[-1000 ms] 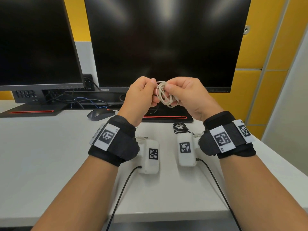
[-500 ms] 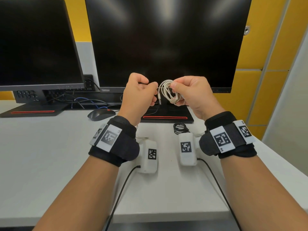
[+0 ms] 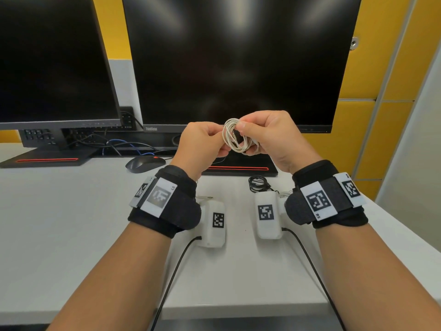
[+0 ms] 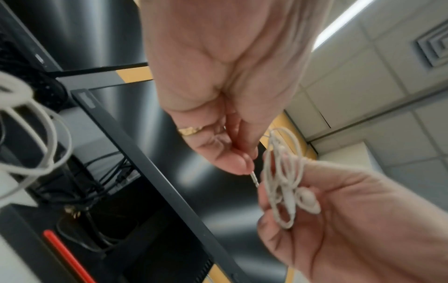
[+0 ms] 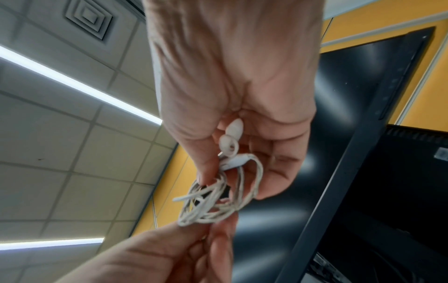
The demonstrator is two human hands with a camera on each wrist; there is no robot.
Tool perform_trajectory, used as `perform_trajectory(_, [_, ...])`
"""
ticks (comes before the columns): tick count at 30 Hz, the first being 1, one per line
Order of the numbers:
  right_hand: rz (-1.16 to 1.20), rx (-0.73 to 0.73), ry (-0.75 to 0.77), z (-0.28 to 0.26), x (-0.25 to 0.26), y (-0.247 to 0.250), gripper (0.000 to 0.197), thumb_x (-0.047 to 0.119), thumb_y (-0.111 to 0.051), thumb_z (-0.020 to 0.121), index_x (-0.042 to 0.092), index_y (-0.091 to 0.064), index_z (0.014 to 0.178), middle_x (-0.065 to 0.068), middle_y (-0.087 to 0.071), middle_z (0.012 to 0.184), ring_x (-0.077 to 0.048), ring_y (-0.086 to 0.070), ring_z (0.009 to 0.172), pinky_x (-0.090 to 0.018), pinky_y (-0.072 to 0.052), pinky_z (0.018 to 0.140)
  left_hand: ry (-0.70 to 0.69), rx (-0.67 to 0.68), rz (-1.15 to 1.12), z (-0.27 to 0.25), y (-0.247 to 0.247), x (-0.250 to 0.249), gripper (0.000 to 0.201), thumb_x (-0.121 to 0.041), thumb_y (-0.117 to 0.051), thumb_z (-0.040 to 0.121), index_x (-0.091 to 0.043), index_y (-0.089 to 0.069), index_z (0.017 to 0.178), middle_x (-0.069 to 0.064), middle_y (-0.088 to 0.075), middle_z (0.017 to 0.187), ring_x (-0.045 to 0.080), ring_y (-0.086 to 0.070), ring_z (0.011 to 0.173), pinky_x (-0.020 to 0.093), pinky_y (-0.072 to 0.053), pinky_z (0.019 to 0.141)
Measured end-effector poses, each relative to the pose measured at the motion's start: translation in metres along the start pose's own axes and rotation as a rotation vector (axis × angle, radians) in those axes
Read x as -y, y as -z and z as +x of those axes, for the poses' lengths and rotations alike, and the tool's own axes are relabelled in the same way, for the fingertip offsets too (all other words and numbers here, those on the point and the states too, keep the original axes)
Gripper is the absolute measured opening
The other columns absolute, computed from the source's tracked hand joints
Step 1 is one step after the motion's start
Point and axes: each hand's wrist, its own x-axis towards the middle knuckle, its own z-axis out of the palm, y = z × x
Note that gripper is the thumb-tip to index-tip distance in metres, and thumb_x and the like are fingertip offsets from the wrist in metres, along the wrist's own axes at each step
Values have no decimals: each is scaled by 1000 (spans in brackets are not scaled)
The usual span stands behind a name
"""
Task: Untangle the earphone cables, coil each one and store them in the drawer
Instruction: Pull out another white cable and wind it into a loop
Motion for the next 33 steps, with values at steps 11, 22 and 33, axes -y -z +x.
perform_trajectory(11, [-70,-94,13,2,-4,-2,14,18,-64,93,9,-74,97,-5,-72,84,-18,-71,76,-28,-59,62,236,161,-336,-6,3,-12,22,-28,-50,98,-16,-69,98,-2,-73,88,11,-66,90,32,-45,84])
perform_trajectory(22, [-58,-181,63,2,-2,-7,18,14,-62,93,14,-71,109,-3,-71,97,-15,-68,93,-30,-59,76,288,306,-176,-9,0,-13,18,-28,-52,97,-17,-65,105,-1,-66,103,13,-59,94,33,-43,85])
perform_trajectory(33, [-120,-174,52,3,-2,-5,13,12,-55,95,17,-67,98,-3,-69,91,-16,-68,82,-26,-57,73,214,71,-165,-4,1,-6,33,0,-67,86,-12,-51,112,15,-71,93,15,-73,76,25,-59,67])
